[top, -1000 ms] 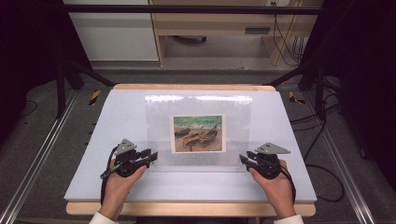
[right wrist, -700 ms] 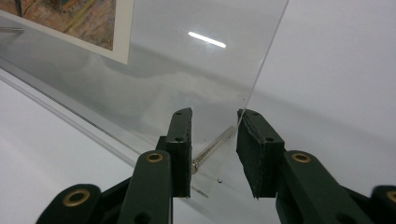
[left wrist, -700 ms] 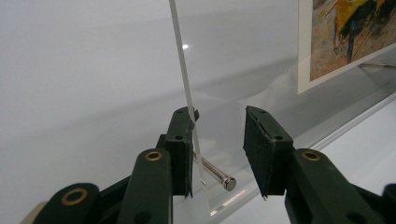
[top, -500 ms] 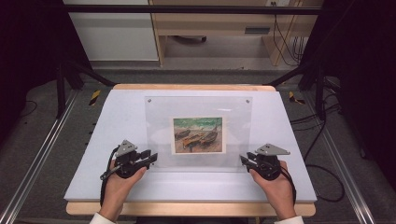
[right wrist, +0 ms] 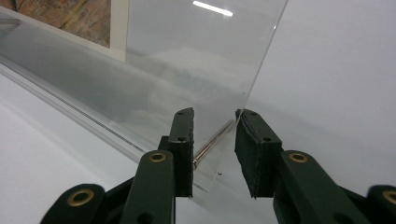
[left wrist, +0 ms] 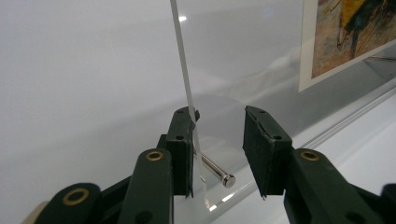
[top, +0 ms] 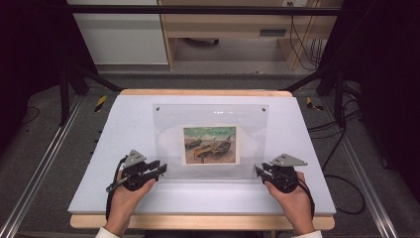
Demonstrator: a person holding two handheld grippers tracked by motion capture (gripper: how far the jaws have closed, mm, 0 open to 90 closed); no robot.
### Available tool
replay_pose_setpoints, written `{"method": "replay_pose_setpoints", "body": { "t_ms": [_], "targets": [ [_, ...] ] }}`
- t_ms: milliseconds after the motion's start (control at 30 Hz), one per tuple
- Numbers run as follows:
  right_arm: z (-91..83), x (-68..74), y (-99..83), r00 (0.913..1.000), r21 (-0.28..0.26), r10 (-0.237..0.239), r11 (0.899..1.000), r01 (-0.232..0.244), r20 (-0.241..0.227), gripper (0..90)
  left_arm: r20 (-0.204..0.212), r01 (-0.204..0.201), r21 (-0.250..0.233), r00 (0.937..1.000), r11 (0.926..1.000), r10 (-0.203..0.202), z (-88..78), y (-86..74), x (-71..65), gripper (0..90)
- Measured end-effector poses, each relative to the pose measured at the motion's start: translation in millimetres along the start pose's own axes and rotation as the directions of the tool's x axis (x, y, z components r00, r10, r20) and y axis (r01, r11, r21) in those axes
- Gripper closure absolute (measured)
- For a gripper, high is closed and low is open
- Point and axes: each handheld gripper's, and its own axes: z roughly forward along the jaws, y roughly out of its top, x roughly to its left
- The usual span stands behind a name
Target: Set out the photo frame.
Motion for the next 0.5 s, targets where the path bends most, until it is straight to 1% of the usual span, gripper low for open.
{"method": "replay_pose_setpoints", "body": {
  "t_ms": [200, 500],
  "targets": [
    [-0.9, 1.0, -1.1, 1.0, 0.009, -0.001, 1.0, 0.001, 0.001, 68.2, -0.001, -0.007, 0.004, 1.0, 1.0, 0.007, -0.6, -0.8, -0.9, 63.0],
    [-1.3, 1.4, -2.4, 1.0, 0.009, -0.001, 1.0, 0.001, 0.001, 68.5, -0.003, -0.017, 0.01, 0.9999, 0.9998, 0.017, -1.3, -1.7, -1.9, 63.0]
  ]
}}
